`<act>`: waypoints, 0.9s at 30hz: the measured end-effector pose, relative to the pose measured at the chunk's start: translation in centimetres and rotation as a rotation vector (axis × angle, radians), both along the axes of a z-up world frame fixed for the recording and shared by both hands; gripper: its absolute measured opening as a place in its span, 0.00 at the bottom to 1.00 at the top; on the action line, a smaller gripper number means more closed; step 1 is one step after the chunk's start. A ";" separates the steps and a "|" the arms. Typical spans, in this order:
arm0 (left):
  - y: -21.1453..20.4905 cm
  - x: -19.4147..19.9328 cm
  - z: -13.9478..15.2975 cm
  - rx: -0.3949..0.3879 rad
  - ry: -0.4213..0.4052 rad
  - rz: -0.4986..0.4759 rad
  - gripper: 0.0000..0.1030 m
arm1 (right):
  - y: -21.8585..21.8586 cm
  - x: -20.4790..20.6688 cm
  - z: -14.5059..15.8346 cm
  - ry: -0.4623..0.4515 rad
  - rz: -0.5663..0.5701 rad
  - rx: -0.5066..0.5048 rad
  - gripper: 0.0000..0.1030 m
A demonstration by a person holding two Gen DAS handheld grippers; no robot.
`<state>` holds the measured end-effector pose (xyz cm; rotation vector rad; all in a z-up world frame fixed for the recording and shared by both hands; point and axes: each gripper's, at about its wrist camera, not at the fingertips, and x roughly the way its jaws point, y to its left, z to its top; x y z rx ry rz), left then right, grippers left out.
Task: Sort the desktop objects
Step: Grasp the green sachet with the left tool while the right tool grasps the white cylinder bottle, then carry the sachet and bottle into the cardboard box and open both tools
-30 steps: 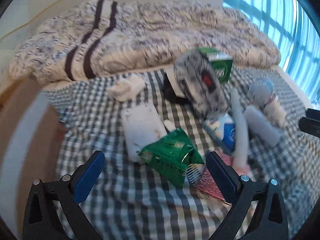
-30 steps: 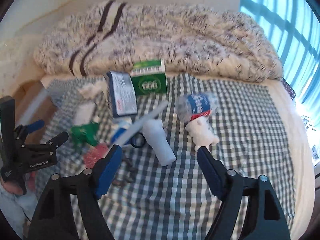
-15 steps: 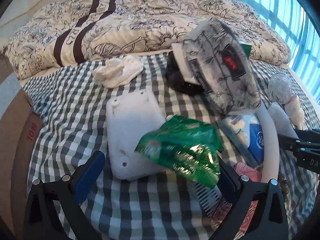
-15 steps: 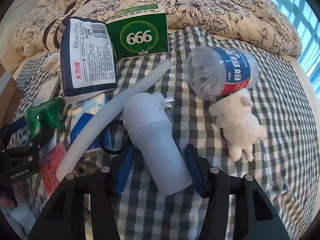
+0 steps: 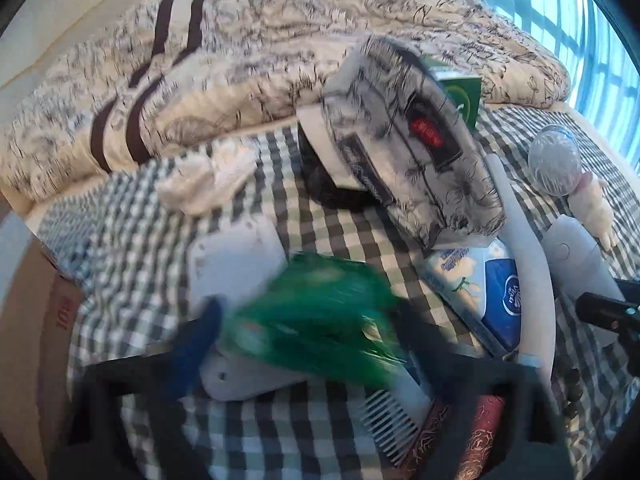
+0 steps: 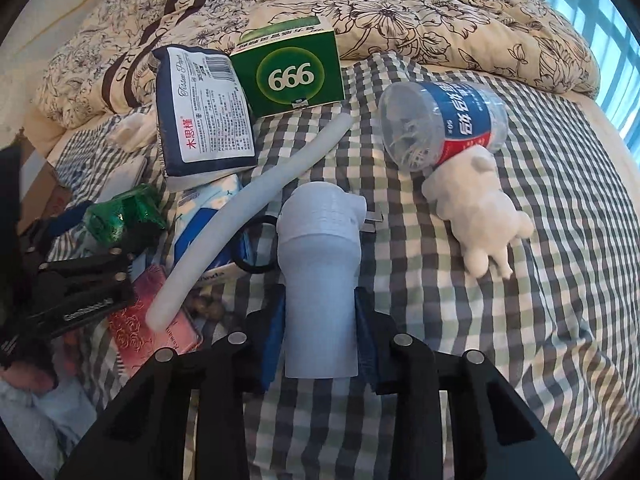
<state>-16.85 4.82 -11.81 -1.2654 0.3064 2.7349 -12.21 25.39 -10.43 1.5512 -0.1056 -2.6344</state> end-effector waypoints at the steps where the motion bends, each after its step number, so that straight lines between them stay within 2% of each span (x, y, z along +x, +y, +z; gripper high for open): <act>1: 0.1 0.1 0.4 -0.010 0.007 -0.006 0.10 | 0.1 0.3 0.1 0.001 -0.002 -0.008 0.31; 5: -1.0 0.1 1.5 0.103 -0.053 -0.031 0.07 | 0.5 1.1 0.9 0.011 -0.011 -0.028 0.31; 7: -1.3 0.6 1.8 0.103 -0.058 -0.031 0.06 | 0.4 1.2 1.6 0.019 -0.016 -0.039 0.31; 11: -2.7 2.1 2.3 0.180 -0.083 -0.024 0.05 | 0.6 2.4 3.1 0.037 -0.022 -0.056 0.31; 14: -3.8 3.8 3.5 0.201 -0.062 0.001 0.05 | 0.7 3.5 4.2 0.052 -0.031 -0.065 0.29; 16: -4.4 5.2 4.9 0.223 -0.041 0.011 0.05 | 0.7 4.2 5.0 0.060 -0.028 -0.076 0.21; 17: -4.7 5.7 5.5 0.233 -0.034 0.015 0.05 | 0.7 4.5 5.4 0.063 -0.022 -0.088 0.02; 19: -5.3 6.8 6.8 0.253 -0.031 0.029 0.05 | 0.3 5.2 6.1 0.056 -0.015 -0.102 0.01; 23: -5.7 7.9 7.9 0.243 -0.021 0.030 0.05 | -0.2 5.6 5.8 0.027 -0.012 -0.104 0.01; 25: -6.1 8.2 7.9 0.253 -0.029 0.038 0.05 | 0.3 5.5 5.1 0.016 -0.050 -0.126 0.14; 26: -6.2 8.4 8.0 0.257 -0.027 0.041 0.05 | 0.7 5.4 4.7 0.018 -0.077 -0.146 0.39; 27: -6.3 8.6 8.1 0.264 -0.027 0.039 0.05 | 1.0 5.2 4.5 0.023 -0.094 -0.167 0.56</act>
